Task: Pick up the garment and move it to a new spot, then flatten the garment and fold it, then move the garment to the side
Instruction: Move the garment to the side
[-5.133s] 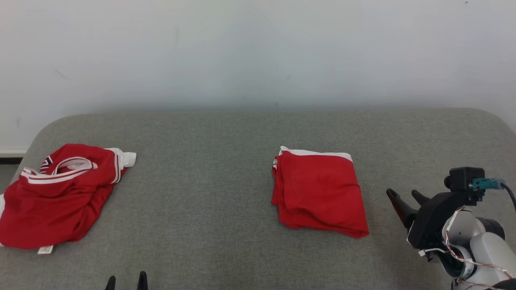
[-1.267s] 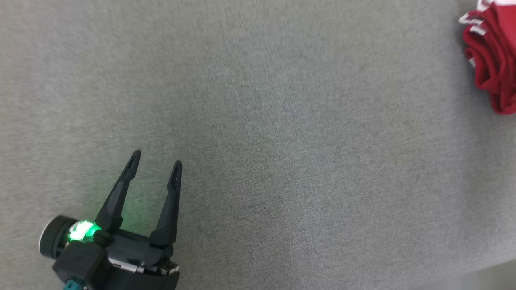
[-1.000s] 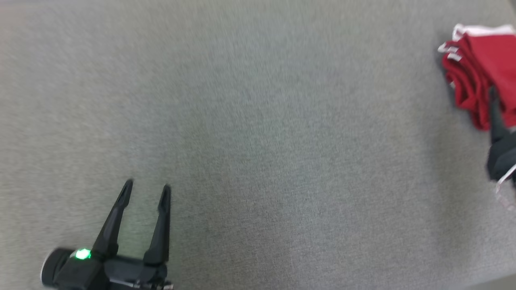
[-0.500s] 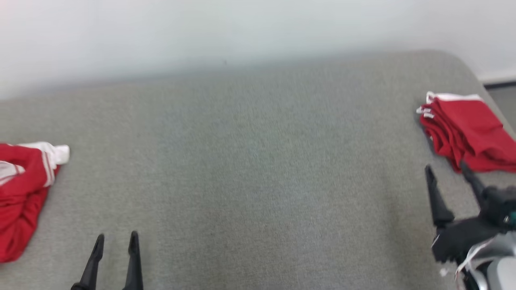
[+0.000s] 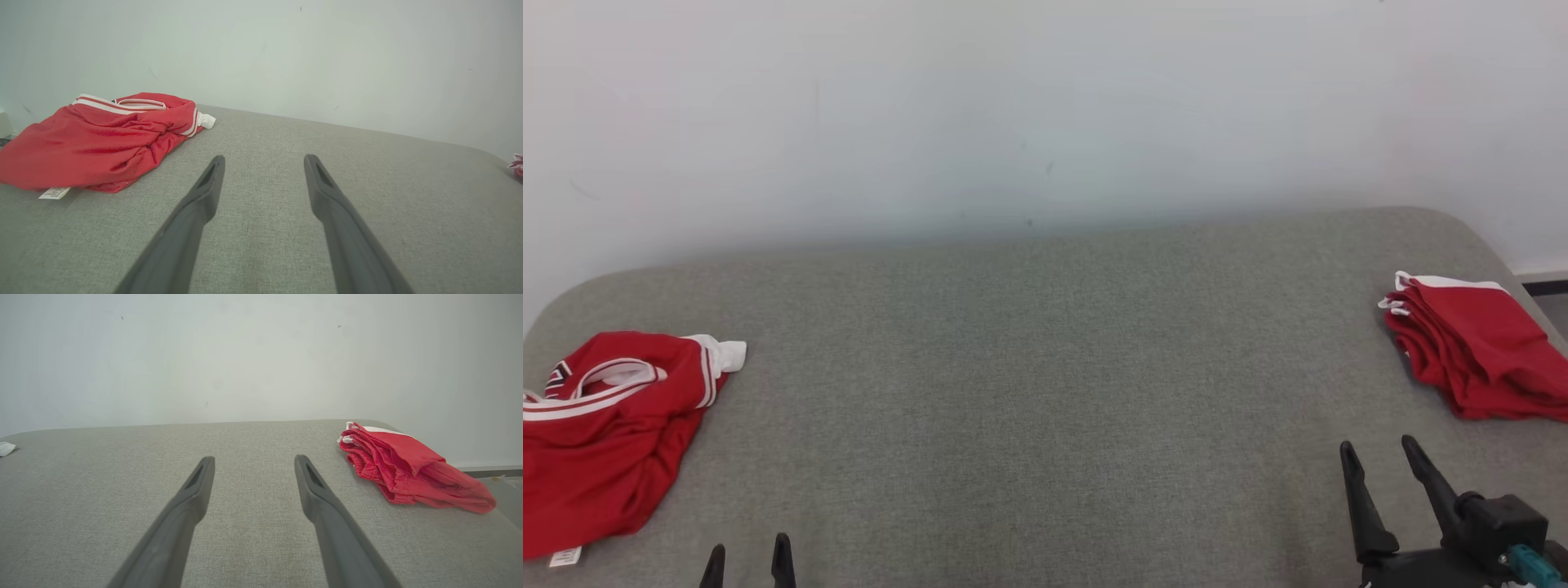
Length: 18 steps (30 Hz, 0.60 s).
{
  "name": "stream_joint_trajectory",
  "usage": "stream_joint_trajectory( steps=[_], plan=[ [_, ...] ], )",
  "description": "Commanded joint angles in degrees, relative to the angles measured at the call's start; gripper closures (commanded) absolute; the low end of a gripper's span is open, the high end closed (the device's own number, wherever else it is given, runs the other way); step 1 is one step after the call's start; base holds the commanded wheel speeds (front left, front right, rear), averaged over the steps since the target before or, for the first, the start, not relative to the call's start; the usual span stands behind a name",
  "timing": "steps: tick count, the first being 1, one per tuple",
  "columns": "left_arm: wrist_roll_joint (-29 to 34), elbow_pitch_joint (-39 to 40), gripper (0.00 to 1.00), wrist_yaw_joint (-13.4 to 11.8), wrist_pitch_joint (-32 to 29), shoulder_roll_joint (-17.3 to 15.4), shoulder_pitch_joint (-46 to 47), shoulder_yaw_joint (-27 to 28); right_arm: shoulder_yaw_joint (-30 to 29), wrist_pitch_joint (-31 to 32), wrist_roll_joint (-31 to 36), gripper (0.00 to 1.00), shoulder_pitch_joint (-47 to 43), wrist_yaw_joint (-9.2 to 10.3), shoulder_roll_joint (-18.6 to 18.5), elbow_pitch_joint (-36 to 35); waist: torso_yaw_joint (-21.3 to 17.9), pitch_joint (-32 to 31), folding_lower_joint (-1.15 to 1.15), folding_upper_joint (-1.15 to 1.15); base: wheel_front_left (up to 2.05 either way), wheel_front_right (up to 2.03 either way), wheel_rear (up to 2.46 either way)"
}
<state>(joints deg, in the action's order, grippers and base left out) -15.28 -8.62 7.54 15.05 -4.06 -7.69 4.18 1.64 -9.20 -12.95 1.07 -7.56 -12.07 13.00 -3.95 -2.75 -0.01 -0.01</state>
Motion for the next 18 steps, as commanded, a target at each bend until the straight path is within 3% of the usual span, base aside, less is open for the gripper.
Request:
stream_joint_trajectory(
  steps=[1, 10, 18],
  plan=[
    [0.0, -0.5, 0.0, -0.1, 0.2, 0.1, -0.8, 0.2, 0.0, -0.9, 0.8, 0.0, -0.7, 0.16, 0.5, 0.5, 1.0, -1.1, 0.01, 0.01, 0.0, 0.0, 0.0],
    [-0.8, -2.5, 0.0, -0.1, 0.2, 0.3, -1.6, 0.6, -0.7, -3.2, 1.8, 0.0, -1.9, 0.16, 3.4, 4.2, 1.7, -2.0, 0.01, 0.01, 0.0, 0.0, 0.0],
    [-0.7, -2.6, 0.0, -0.1, 0.2, 0.3, -1.0, 0.6, -0.1, -3.7, 2.0, 0.0, -0.6, 0.16, 3.4, 5.6, 1.2, -1.9, 0.01, 0.01, 0.0, 0.0, 0.0]
  ],
)
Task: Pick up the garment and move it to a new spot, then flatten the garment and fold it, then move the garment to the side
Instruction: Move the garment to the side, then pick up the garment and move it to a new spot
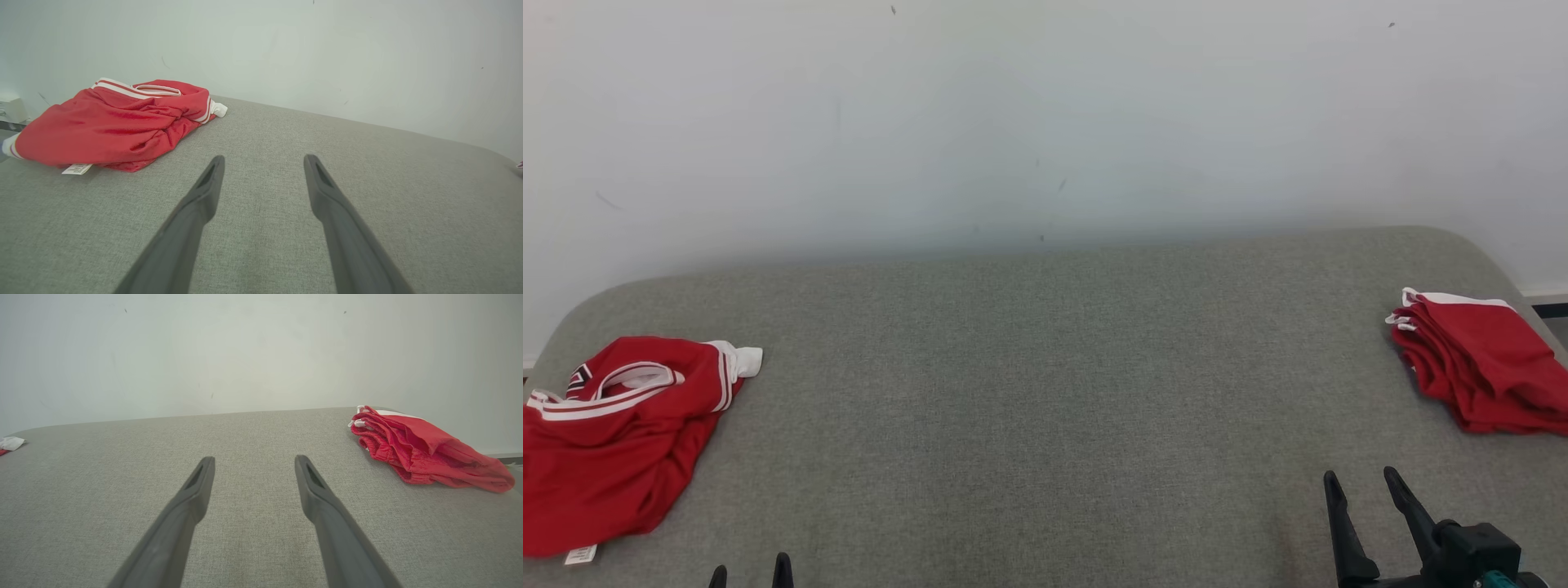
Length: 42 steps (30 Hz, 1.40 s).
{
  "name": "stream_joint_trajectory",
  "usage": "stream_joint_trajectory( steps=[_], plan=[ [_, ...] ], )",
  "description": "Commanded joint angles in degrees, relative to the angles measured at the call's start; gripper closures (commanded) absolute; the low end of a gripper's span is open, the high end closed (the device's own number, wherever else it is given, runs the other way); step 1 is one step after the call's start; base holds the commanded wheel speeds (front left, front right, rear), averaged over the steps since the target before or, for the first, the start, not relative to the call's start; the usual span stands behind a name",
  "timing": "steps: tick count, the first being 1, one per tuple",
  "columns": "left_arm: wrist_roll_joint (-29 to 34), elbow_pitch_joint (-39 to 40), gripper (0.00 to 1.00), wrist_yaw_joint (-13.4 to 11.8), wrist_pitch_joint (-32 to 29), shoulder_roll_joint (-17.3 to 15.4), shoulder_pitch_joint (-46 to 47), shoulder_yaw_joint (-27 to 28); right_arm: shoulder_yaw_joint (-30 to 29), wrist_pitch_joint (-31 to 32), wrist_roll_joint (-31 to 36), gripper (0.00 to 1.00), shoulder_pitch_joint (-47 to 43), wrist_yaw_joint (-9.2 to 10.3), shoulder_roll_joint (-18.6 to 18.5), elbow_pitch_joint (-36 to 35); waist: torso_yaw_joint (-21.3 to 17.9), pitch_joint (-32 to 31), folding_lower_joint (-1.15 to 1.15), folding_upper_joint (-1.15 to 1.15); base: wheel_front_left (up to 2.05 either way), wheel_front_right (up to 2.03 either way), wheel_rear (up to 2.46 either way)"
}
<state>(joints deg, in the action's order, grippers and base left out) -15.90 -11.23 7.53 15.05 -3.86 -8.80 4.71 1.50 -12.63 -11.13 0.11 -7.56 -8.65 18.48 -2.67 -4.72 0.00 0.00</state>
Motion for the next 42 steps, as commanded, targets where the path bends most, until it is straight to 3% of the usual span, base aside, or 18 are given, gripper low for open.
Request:
stream_joint_trajectory(
  steps=[1, 19, 28, 42],
  plan=[
    [0.0, 0.0, 0.0, -0.1, 0.2, 0.1, 0.1, 0.0, 0.0, -0.3, 0.2, 0.0, 0.3, 0.16, 0.0, 0.1, -0.1, 0.0, 0.0, 0.0, 0.0, 0.0, 0.0],
    [-0.6, -0.6, 0.0, -0.1, 0.2, -0.7, 0.6, -1.0, 0.8, -0.5, -0.5, 0.0, 0.0, 0.16, 0.6, 1.3, 1.4, -0.1, 0.0, 0.0, 0.0, 0.0, 0.0],
    [-0.5, -0.6, 0.0, -0.1, 0.2, -1.3, -0.3, -0.5, 2.7, -0.9, -1.2, 0.0, -0.8, 0.16, 0.5, 1.4, 6.6, -0.4, 0.0, 0.0, 0.0, 0.0, 0.0],
    [-0.2, -0.5, 0.0, -0.1, 0.2, -2.5, -1.5, 0.3, 5.3, -1.6, -1.5, 0.0, -0.6, 0.16, 1.5, 2.5, 18.5, -1.2, 0.0, 0.0, 0.0, 0.0, 0.0]
  ],
)
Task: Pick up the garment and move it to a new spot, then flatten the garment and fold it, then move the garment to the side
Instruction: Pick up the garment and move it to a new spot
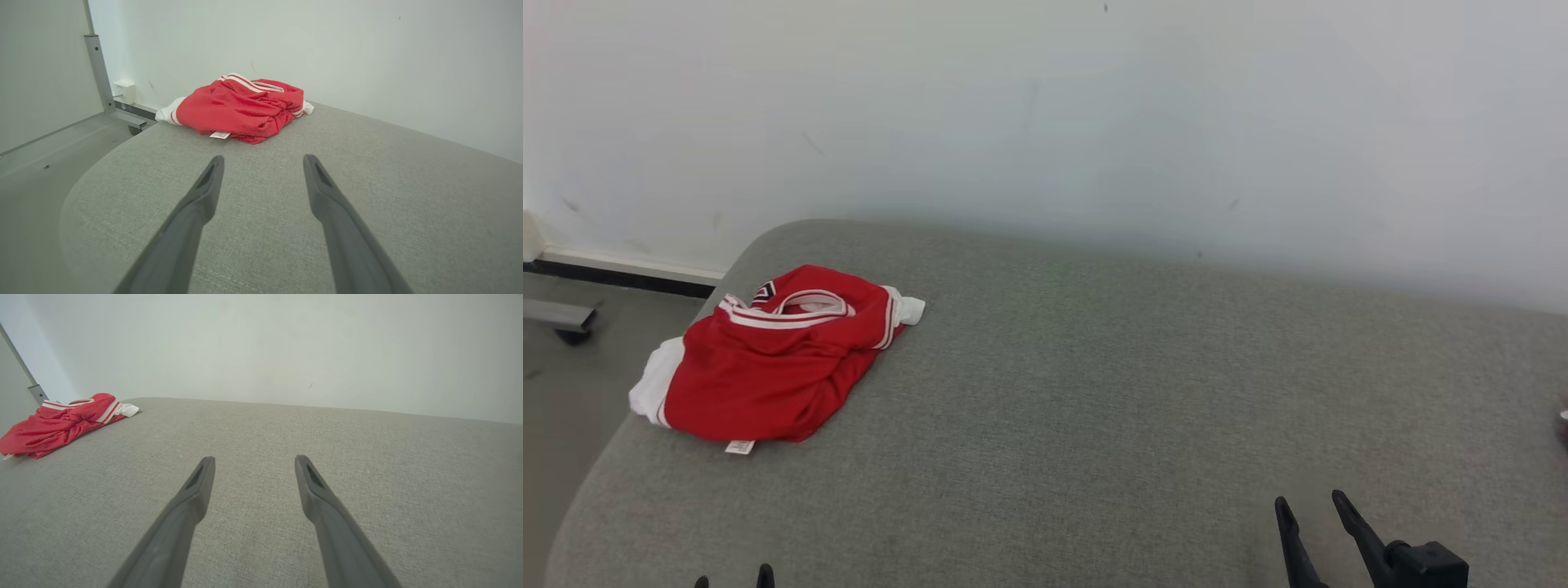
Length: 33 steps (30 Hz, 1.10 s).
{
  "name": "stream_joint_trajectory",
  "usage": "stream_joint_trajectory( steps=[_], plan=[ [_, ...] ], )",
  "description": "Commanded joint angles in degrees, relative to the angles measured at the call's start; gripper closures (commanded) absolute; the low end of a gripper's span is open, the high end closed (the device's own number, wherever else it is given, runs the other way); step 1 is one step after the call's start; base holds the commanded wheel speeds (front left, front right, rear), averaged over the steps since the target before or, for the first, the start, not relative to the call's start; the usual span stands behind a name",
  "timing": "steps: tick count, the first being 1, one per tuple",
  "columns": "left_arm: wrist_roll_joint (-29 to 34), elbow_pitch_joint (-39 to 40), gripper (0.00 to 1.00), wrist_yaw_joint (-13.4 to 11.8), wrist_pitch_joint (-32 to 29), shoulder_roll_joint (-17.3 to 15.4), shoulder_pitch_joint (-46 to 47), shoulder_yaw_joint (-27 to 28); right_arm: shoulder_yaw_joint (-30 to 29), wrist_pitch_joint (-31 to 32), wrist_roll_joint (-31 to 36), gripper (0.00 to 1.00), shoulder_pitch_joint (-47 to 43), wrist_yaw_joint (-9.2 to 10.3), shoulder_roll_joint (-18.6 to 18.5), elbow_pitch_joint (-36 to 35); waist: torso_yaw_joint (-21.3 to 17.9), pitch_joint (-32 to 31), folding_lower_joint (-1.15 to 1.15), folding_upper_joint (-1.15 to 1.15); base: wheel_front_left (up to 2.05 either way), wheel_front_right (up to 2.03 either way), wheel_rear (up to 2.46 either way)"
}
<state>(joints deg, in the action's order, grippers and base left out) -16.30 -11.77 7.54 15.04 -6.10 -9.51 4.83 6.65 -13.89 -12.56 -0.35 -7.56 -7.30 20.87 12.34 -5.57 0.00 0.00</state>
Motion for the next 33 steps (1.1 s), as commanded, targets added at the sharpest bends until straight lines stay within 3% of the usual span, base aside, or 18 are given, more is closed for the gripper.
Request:
stream_joint_trajectory(
  steps=[1, 14, 33],
  plan=[
    [0.2, 0.0, 0.0, -0.1, 0.2, -0.3, -0.9, 0.1, 0.2, -0.3, -0.2, 0.0, -0.1, 0.16, 0.2, 0.2, 4.3, -0.4, 0.0, 0.0, 0.0, 0.0, 0.0],
    [0.1, 0.1, 0.0, -0.1, 0.2, -0.7, -2.3, 1.7, 2.8, -0.7, -0.7, 0.0, 0.3, 0.16, 0.5, 1.3, 10.5, -0.4, 0.0, 0.0, 0.0, 0.0, 0.0],
    [0.2, 0.1, 0.0, -0.1, 0.2, -0.3, -0.5, 3.1, 4.0, -0.9, -1.4, 0.0, 1.0, 0.16, -0.4, 1.9, 10.5, 0.8, 0.0, 0.0, 0.0, 0.0, 0.0]
  ],
)
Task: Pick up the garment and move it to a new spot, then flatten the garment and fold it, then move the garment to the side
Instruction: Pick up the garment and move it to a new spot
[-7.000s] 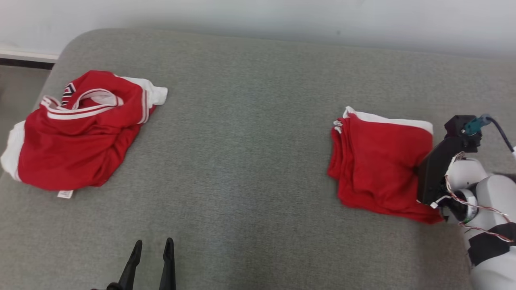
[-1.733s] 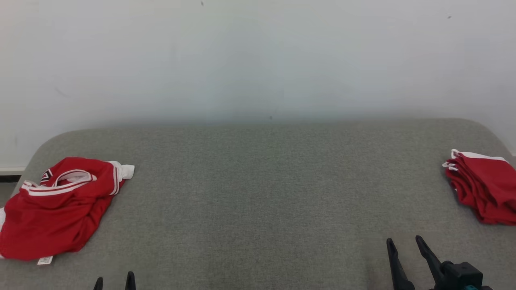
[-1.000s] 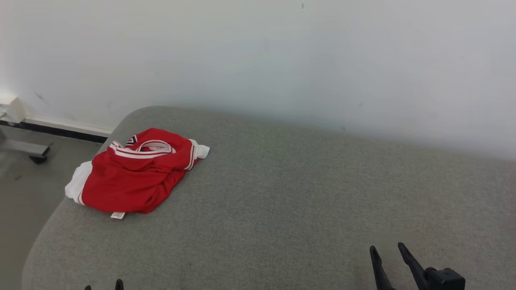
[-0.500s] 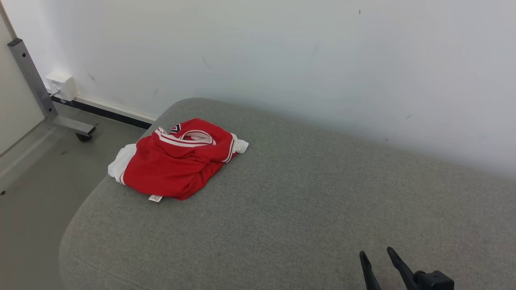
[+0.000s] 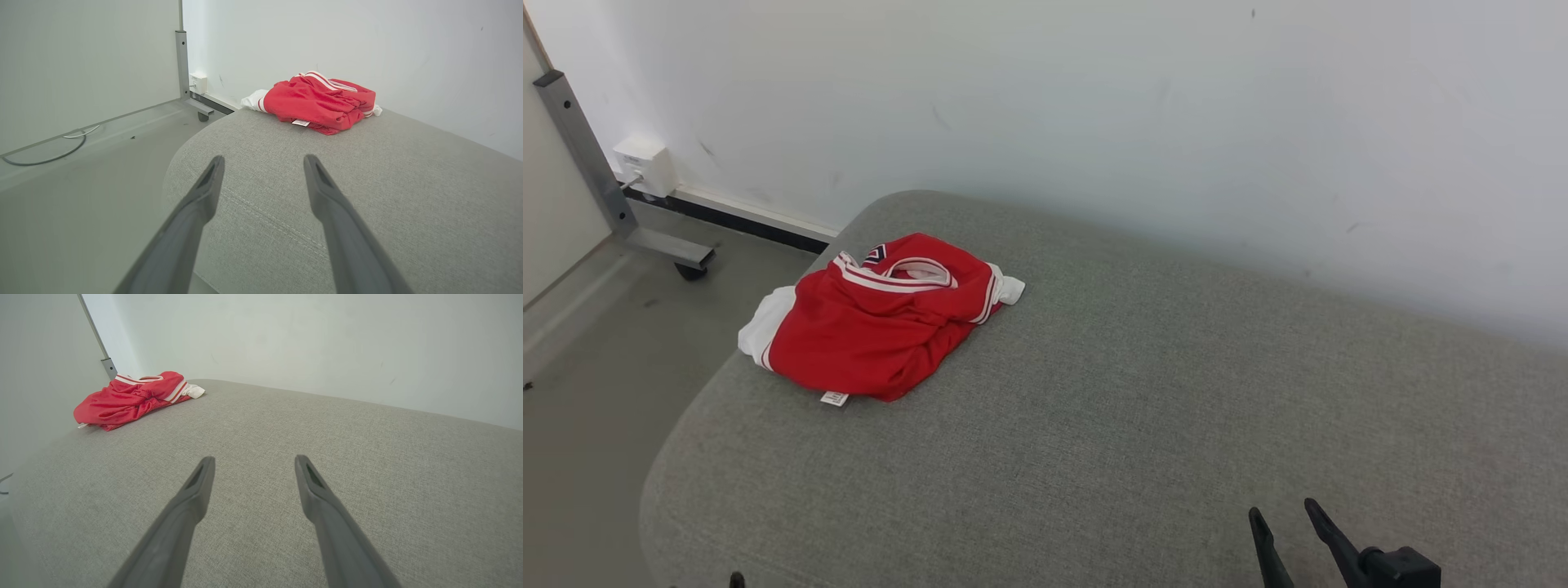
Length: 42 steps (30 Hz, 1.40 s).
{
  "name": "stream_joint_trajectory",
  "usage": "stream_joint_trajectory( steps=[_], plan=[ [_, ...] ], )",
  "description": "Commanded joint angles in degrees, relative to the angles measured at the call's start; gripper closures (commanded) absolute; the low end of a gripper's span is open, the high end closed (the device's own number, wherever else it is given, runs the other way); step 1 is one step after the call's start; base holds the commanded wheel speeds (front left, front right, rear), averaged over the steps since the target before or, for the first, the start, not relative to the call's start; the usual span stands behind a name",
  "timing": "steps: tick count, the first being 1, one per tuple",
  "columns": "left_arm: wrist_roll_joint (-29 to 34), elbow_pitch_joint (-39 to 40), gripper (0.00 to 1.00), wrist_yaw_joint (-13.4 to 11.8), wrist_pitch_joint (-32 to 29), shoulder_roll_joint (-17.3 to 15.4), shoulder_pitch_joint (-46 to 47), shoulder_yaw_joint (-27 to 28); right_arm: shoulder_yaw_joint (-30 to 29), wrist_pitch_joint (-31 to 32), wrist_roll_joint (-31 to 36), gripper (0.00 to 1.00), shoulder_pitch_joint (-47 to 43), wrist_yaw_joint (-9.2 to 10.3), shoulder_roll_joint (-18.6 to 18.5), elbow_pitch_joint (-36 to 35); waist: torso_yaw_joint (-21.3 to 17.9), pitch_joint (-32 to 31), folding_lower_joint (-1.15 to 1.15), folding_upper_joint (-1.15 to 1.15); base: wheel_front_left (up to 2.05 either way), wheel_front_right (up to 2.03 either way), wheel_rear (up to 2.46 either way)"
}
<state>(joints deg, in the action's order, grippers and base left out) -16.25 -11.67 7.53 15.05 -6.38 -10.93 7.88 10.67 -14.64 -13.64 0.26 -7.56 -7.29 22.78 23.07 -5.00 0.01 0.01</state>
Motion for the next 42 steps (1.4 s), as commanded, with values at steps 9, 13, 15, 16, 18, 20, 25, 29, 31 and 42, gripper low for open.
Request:
stream_joint_trajectory(
  steps=[9, 13, 15, 16, 18, 20, 25, 29, 31, 42],
  plan=[
    [-1.9, -4.0, 0.0, -0.1, -1.8, -2.2, 11.9, -0.7, 0.6, 1.9, 1.3, 0.0, 2.8, 0.16, -2.3, -3.1, -3.5, 6.8, -0.01, -0.01, 0.0, 0.0, 0.0],
    [-3.3, -6.5, 0.0, -0.7, -6.2, -3.5, 19.7, -0.2, 1.5, 3.6, 1.9, 0.0, 5.1, 0.16, -4.2, -6.0, -6.4, 12.5, -0.01, -0.01, 0.0, 0.0, 0.0],
    [-4.5, -7.5, 0.0, -0.8, -8.1, -4.2, 24.0, 0.3, 1.9, 4.7, 2.2, 0.0, 6.4, 0.16, -5.2, -7.7, -8.1, 15.7, -0.01, -0.01, 0.0, 0.0, 0.0],
    [-4.7, -8.2, 0.0, -0.8, -8.9, -4.5, 25.8, 0.0, 1.8, 5.0, 2.3, 0.0, 6.9, 0.16, -5.6, -8.4, -8.7, 17.0, -0.01, -0.01, 0.0, 0.0, 0.0],
    [-5.8, -9.6, 0.0, -0.7, -10.8, -5.5, 29.8, 0.1, 2.1, 5.7, 2.6, 0.0, 7.9, 0.16, -6.3, -10.0, -10.1, 19.8, -0.01, -0.01, 0.0, 0.0, 0.0],
    [-6.2, -10.3, 0.0, -0.7, -11.8, -6.1, 31.6, 0.2, 2.3, 6.1, 2.7, 0.0, 8.5, 0.16, -6.6, -10.8, -11.0, 21.2, -0.01, -0.01, 0.0, 0.0, 0.0],
    [-8.9, -15.4, 0.0, -1.1, -20.9, -9.0, 40.3, 1.0, 3.7, 6.9, 3.2, 0.0, 11.1, 0.16, -7.6, -14.1, -14.6, 26.9, -0.01, -0.01, 0.0, 0.0, 0.0],
    [-12.0, -17.0, 0.0, -2.0, -26.9, -11.5, 45.6, 3.4, 3.9, 7.4, 3.7, 0.0, 12.6, 0.16, -8.0, -16.2, -16.9, 30.9, -0.01, -0.01, 0.0, 0.0, 0.0],
    [-13.1, -17.3, 0.0, -2.6, -29.7, -13.6, 47.9, 4.5, 3.7, 7.5, 3.8, 0.0, 13.1, 0.16, -8.2, -17.2, -17.9, 32.6, -0.01, -0.01, 0.0, 0.0, 0.0],
    [-18.7, -17.1, 0.0, -9.5, -48.4, -18.0, 51.1, 8.6, 2.6, 7.4, 5.0, 0.0, 13.1, 0.16, -7.6, -20.1, -21.1, 38.2, -0.01, -0.01, 0.0, 0.0, 0.0]
  ],
)
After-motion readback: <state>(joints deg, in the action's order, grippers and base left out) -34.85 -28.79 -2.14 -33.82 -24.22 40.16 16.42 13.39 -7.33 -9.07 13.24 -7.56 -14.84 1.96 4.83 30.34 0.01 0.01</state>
